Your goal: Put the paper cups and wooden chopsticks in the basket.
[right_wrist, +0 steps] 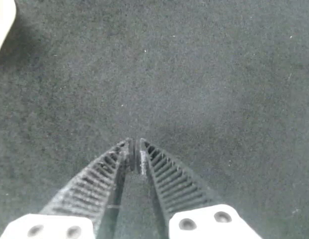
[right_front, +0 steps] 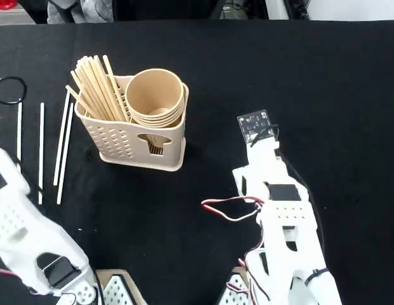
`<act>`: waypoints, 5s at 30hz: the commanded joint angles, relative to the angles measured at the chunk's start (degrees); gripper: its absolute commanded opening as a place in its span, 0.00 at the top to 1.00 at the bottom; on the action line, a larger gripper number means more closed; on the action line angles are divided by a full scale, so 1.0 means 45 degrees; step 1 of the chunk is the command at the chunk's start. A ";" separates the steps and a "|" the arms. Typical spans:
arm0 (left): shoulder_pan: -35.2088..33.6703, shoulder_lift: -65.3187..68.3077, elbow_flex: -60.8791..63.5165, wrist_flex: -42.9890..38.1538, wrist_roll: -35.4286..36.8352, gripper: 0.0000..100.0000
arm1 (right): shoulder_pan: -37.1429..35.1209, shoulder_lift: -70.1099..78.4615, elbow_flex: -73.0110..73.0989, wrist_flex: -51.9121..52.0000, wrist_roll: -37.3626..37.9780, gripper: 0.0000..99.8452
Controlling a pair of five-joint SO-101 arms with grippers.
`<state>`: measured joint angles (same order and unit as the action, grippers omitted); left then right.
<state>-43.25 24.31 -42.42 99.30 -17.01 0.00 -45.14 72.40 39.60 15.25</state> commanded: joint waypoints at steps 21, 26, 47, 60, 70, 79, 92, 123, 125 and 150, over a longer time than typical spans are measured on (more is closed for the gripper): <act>0.4210 -2.4107 2.0718 -1.8637 0.4591 0.97 | 0.0215 -0.0068 -0.0147 -0.0117 0.0098 0.97; 0.5734 -2.4244 2.0991 -2.0864 0.6193 0.97 | 0.0234 -0.0068 -0.0147 -0.0117 0.0098 0.97; 0.6984 -2.1177 2.1109 -2.1021 0.8147 0.97 | 0.0254 -0.0068 -0.0147 -0.0117 0.0098 0.97; 0.7023 -1.8989 2.0796 -2.0103 0.8166 0.90 | 0.0254 -0.0068 -0.0147 -0.0117 0.0098 0.97; 0.7199 -1.8794 1.4642 -1.0979 0.5841 0.79 | 0.0254 -0.0068 -0.0147 -0.0117 0.0098 0.97; 0.3057 -1.3675 1.1497 -0.7853 0.3028 0.79 | 0.0254 -0.0068 -0.0147 -0.0117 0.0098 0.97; 0.0811 -0.3165 0.6750 -0.7678 0.0781 0.79 | 0.0215 -0.0068 -0.0147 -0.0117 0.0098 0.97; 0.1748 0.9748 -0.9661 -0.2051 -0.0059 0.97 | 0.0234 -0.0068 -0.0147 -0.0117 0.0098 0.97; 0.1748 0.9729 -1.0969 -0.1172 -0.0059 0.97 | 0.0234 -0.0068 -0.0147 -0.0117 0.0098 0.97; 0.1162 -0.0254 -0.3956 0.0391 0.2168 0.97 | 0.0195 -0.0713 0.0088 -0.0098 0.0098 0.97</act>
<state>-39.82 32.04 -72.04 100.88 -7.60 0.00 -45.76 72.48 39.60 15.25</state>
